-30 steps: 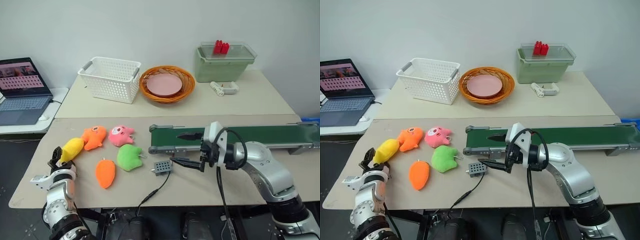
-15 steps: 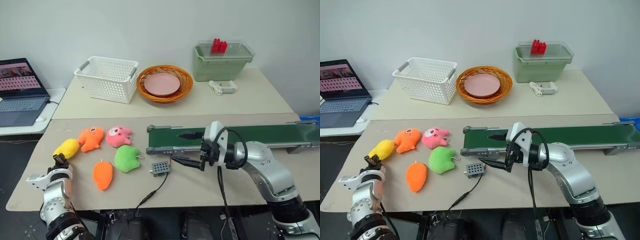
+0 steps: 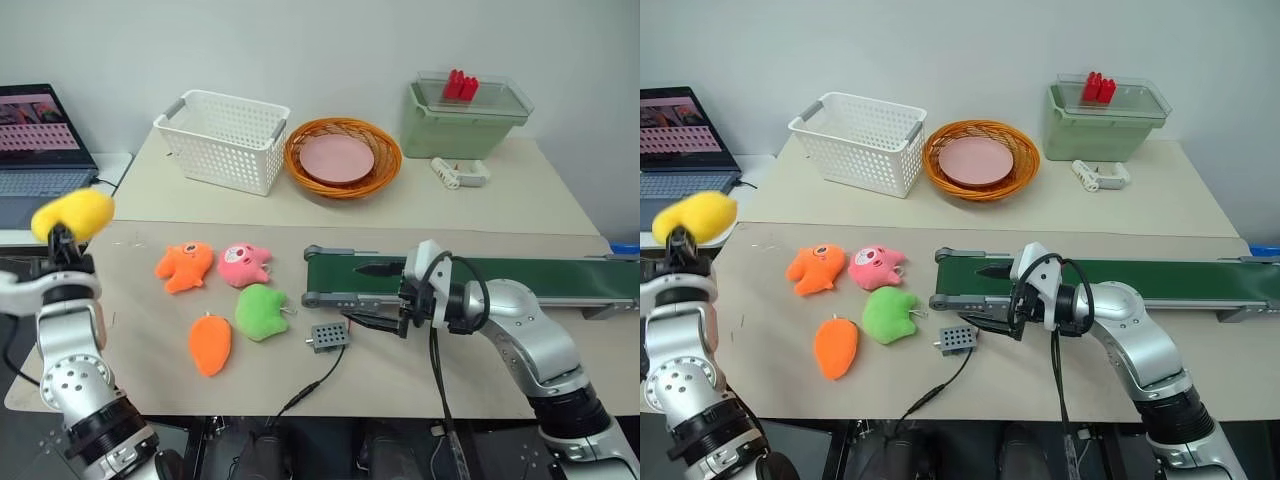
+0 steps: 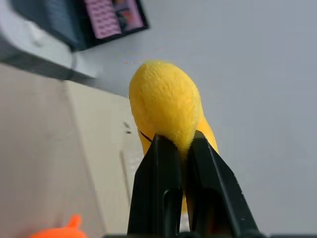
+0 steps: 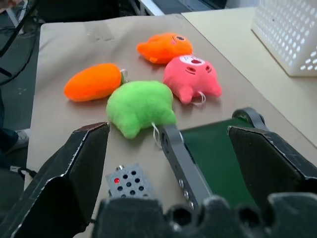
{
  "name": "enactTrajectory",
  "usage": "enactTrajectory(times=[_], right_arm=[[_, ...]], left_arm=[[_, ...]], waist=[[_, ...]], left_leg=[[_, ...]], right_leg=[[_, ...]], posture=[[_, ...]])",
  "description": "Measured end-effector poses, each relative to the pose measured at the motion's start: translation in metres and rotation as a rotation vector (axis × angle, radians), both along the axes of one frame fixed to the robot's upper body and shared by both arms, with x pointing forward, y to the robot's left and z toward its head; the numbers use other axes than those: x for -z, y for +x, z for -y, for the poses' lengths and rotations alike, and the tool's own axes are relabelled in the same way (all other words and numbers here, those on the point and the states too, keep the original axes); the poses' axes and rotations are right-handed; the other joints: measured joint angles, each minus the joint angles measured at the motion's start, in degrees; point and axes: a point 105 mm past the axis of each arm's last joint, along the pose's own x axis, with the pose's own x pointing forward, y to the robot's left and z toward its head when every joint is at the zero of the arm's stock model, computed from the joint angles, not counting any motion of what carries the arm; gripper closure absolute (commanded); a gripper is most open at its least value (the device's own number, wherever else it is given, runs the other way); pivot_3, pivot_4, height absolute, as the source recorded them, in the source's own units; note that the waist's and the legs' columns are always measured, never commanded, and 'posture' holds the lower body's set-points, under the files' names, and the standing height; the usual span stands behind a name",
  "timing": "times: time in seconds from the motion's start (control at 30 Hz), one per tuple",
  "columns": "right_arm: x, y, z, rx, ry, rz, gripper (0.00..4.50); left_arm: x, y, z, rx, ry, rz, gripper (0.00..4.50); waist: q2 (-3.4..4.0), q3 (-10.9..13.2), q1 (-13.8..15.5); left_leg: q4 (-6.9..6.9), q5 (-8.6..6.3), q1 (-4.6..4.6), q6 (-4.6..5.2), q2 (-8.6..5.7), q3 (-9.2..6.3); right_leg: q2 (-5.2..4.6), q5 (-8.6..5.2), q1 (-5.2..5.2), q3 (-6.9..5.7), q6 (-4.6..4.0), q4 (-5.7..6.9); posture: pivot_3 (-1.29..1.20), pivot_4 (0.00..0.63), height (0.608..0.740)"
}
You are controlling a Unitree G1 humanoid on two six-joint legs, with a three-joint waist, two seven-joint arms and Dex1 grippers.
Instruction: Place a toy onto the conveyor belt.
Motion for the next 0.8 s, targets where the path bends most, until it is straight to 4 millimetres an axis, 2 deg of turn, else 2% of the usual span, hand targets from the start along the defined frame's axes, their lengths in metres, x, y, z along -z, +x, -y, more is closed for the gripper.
enactTrajectory(times=[0.1, 0.2, 0.23, 0.27, 0.33, 0.37, 0.43, 0.47, 0.5, 0.57, 0.63, 0.73, 0.8], right_arm=[[0.001, 0.001, 0.000, 0.004, 0.003, -0.004, 0.00], [0.001, 0.002, 0.000, 0.013, 0.007, -0.001, 0.00], [0.001, 0.002, -0.001, 0.016, 0.010, 0.000, 0.00], [0.001, 0.002, -0.001, 0.018, 0.012, 0.001, 0.00], [0.001, 0.003, -0.001, 0.023, 0.015, 0.002, 0.00], [0.001, 0.003, -0.001, 0.025, 0.015, 0.002, 0.00], [0.003, 0.004, 0.002, 0.047, 0.012, 0.000, 0.00], [0.004, 0.004, 0.002, 0.056, 0.013, -0.002, 0.00], [0.004, 0.004, 0.003, 0.060, 0.013, -0.001, 0.00], [0.004, 0.005, 0.004, 0.073, 0.014, 0.002, 0.00], [0.005, 0.005, 0.005, 0.084, 0.016, 0.002, 0.00], [0.004, 0.006, 0.008, 0.108, 0.018, 0.012, 0.00], [0.003, 0.005, 0.011, 0.127, 0.018, 0.021, 0.00]], left_arm=[[-0.013, 0.016, 0.022, 0.041, 0.240, -0.106, 4.47], [-0.029, 0.035, 0.056, 0.070, 0.664, -0.210, 4.47], [-0.036, 0.043, 0.077, 0.087, 0.881, -0.223, 4.47], [-0.041, 0.048, 0.092, 0.102, 1.011, -0.213, 4.47], [-0.051, 0.054, 0.131, 0.149, 1.248, -0.138, 4.47], [-0.052, 0.055, 0.140, 0.165, 1.292, -0.115, 4.47], [-0.053, 0.058, 0.179, 0.164, 1.638, -0.021, 4.47], [-0.054, 0.054, 0.205, 0.148, 1.859, 0.084, 4.47], [-0.054, 0.050, 0.220, 0.136, 1.969, 0.163, 4.47], [-0.041, 0.039, 0.251, 0.120, 2.177, 0.347, 4.47], [-0.012, 0.033, 0.270, 0.162, 2.320, 0.464, 4.47], [0.020, 0.027, 0.282, 0.234, 2.412, 0.561, 4.47], [0.030, 0.026, 0.282, 0.257, 2.451, 0.596, 4.47]], waist=[[-0.02, 0.01, -0.01], [-0.01, 0.03, 0.09], [-0.01, 0.04, 0.24], [0.01, 0.05, 0.36], [0.05, 0.06, 0.33], [0.05, 0.06, 0.31], [0.02, 0.11, 0.24], [0.05, 0.13, 0.28], [0.11, 0.14, 0.25], [0.19, 0.14, 0.01], [0.20, 0.16, -0.28], [0.20, 0.18, -0.31], [0.20, 0.18, -0.22]], left_leg=[[0.00, 0.00, -0.03, 0.00, -0.01, 0.02], [-0.06, 0.04, -0.03, -0.07, -0.04, 0.09], [-0.08, 0.06, -0.03, -0.10, -0.04, 0.11], [-0.09, 0.06, -0.03, -0.11, -0.05, 0.13], [-0.11, 0.06, -0.03, -0.11, -0.01, 0.15], [-0.12, 0.06, -0.04, -0.11, 0.00, 0.14], [-0.13, 0.10, -0.11, -0.18, 0.00, 0.17], [-0.15, 0.12, -0.15, -0.20, -0.07, 0.31], [-0.18, 0.12, -0.14, -0.21, -0.02, 0.30], [-0.19, 0.11, -0.08, -0.21, 0.04, 0.29], [-0.20, 0.11, -0.11, -0.21, 0.07, 0.29], [-0.08, 0.12, -0.34, -0.19, 0.07, 0.28], [0.06, 0.13, -0.51, -0.18, 0.07, 0.28]], right_leg=[[0.08, 0.00, 0.00, -0.04, 0.03, 0.00], [0.13, -0.02, -0.02, -0.13, 0.05, 0.02], [0.14, -0.02, -0.02, -0.15, 0.05, 0.01], [0.14, -0.03, -0.03, -0.14, 0.06, 0.00], [0.13, -0.03, -0.07, -0.06, 0.07, -0.02], [0.13, -0.04, -0.09, -0.05, 0.07, -0.03], [0.22, -0.05, -0.16, -0.11, 0.06, 0.02], [0.25, -0.06, -0.19, -0.11, 0.04, -0.01], [0.25, -0.06, -0.20, -0.10, 0.04, 0.04], [0.25, -0.07, -0.21, -0.04, 0.02, 0.02], [0.29, -0.08, -0.27, -0.06, 0.01, 0.07], [0.29, -0.09, -0.52, -0.04, 0.03, 0.36], [0.27, -0.08, -0.69, -0.05, 0.03, 0.41]], posture=[[0.00, 0.150, 0.740], [0.00, 0.150, 0.740], [0.00, 0.150, 0.740], [0.00, 0.150, 0.740], [0.00, 0.150, 0.740], [0.00, 0.150, 0.740], [0.00, 0.150, 0.740], [0.00, 0.150, 0.740], [0.00, 0.150, 0.740], [0.00, 0.150, 0.740], [0.00, 0.150, 0.740], [0.00, 0.150, 0.740], [0.00, 0.150, 0.740]])
